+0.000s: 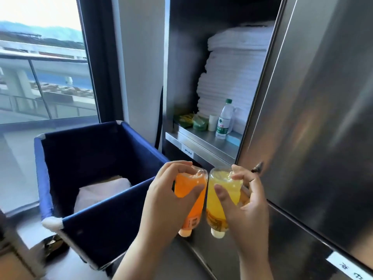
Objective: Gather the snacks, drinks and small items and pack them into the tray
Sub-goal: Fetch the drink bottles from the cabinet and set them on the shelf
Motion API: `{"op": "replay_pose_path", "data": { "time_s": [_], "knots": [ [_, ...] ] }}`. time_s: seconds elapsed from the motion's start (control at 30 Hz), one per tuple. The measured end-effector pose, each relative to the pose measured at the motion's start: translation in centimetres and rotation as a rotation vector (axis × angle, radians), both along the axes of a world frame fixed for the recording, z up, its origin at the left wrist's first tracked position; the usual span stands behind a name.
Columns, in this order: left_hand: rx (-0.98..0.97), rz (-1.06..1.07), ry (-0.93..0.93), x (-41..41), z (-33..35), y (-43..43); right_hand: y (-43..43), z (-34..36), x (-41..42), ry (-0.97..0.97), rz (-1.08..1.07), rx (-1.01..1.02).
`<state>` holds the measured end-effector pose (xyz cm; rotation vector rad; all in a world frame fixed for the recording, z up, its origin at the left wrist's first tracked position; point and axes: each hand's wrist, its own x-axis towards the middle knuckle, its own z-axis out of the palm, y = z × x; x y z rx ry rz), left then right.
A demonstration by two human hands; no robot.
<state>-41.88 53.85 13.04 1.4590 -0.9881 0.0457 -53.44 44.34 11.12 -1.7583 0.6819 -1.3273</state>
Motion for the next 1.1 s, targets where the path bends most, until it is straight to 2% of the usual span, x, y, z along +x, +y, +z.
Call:
{"op": "replay_pose_path", "data": {
  "time_s": [0.27,0.43,0.57,1.1],
  "knots": [
    [0.012,0.025,-0.031,14.9,-0.2,-6.4,-6.7,-0.7,14.6,-0.047,-0.046,0.002],
    [0.027,0.027,-0.074,20.9,-0.4,-11.7,-11.0,-1.2,19.5,-0.053,-0.106,-0.016],
    [0.061,-0.009,-0.101,23.2,-0.8,-16.7,-15.2,-1.5,21.2,-0.005,-0.146,-0.008],
    [0.063,-0.058,-0.236,26.2,-0.5,-36.6,-34.0,-2.4,24.1,-0.067,-0.356,-0.079]
  ]
}}
